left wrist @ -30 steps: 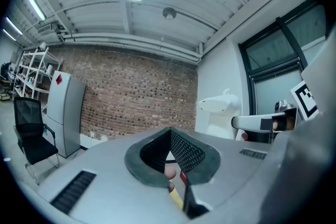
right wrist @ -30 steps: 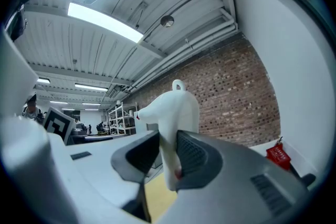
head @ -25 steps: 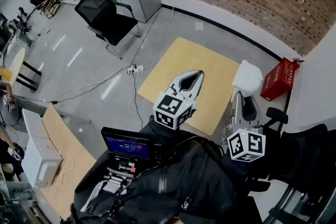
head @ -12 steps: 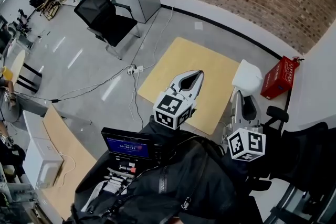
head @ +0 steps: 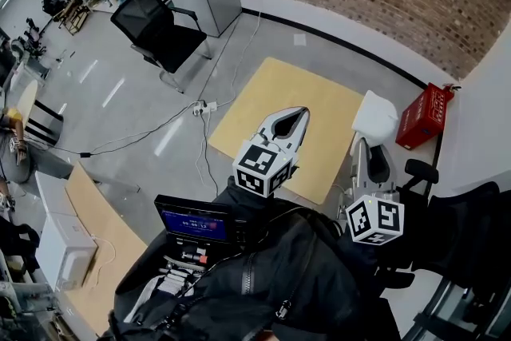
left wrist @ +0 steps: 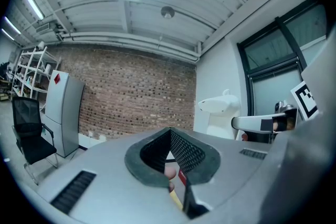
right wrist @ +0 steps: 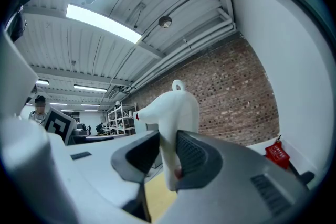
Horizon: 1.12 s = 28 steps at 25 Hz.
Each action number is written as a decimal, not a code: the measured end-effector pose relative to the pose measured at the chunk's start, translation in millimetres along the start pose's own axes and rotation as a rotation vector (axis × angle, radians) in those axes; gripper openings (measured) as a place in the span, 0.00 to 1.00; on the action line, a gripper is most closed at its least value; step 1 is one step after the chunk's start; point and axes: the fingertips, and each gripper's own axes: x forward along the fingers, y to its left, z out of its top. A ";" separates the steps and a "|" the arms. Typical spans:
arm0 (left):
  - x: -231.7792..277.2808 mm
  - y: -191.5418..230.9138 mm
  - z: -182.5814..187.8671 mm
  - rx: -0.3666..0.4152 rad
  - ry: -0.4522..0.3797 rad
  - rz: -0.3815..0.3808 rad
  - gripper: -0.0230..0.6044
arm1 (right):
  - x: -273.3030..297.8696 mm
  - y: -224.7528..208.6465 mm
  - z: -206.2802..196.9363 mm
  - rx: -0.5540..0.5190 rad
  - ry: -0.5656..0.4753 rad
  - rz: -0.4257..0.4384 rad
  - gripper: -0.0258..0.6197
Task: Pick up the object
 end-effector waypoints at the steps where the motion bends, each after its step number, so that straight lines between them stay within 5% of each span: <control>1: -0.4 -0.2 0.3 -0.003 0.000 0.000 0.03 | -0.3 0.4 0.2 0.000 0.000 0.000 0.21; 28: 1.9 -6.4 -4.0 -0.020 0.020 -0.017 0.03 | -2.0 3.9 -3.5 -0.009 0.023 0.014 0.21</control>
